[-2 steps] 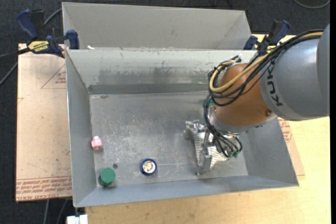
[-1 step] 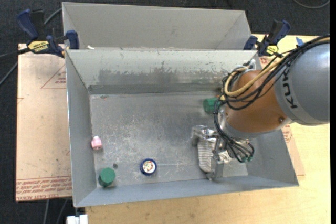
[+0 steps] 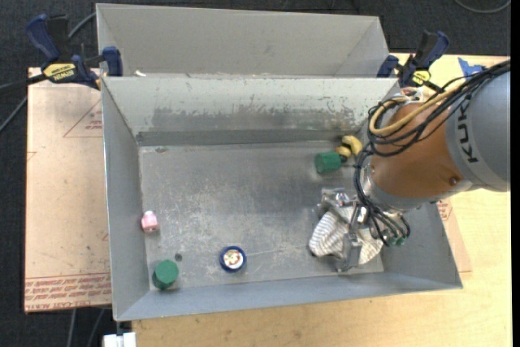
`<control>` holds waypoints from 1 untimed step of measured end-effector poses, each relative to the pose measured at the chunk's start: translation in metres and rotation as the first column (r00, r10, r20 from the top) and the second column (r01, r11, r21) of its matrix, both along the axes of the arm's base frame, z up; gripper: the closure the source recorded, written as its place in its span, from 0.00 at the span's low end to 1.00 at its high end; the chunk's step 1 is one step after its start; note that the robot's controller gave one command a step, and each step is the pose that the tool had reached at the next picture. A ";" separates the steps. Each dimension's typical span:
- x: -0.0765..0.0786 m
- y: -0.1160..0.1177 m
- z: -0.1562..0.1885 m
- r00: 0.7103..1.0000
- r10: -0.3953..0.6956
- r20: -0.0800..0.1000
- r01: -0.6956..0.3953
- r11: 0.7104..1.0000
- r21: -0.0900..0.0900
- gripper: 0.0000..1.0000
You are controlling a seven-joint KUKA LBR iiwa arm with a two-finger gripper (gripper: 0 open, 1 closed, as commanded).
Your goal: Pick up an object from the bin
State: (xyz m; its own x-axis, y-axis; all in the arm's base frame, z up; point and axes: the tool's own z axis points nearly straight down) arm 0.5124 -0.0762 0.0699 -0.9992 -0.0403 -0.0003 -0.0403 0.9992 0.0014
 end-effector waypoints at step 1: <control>0.009 0.016 0.000 0.991 0.136 0.004 -0.136 0.991 0.005 1.00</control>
Offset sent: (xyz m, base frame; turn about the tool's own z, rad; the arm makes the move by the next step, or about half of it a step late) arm 0.0000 0.0000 0.0000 0.0000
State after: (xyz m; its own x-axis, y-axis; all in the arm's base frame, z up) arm 0.5216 -0.0604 0.0702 -0.9845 -0.1755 -0.0041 -0.1755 0.9845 0.0063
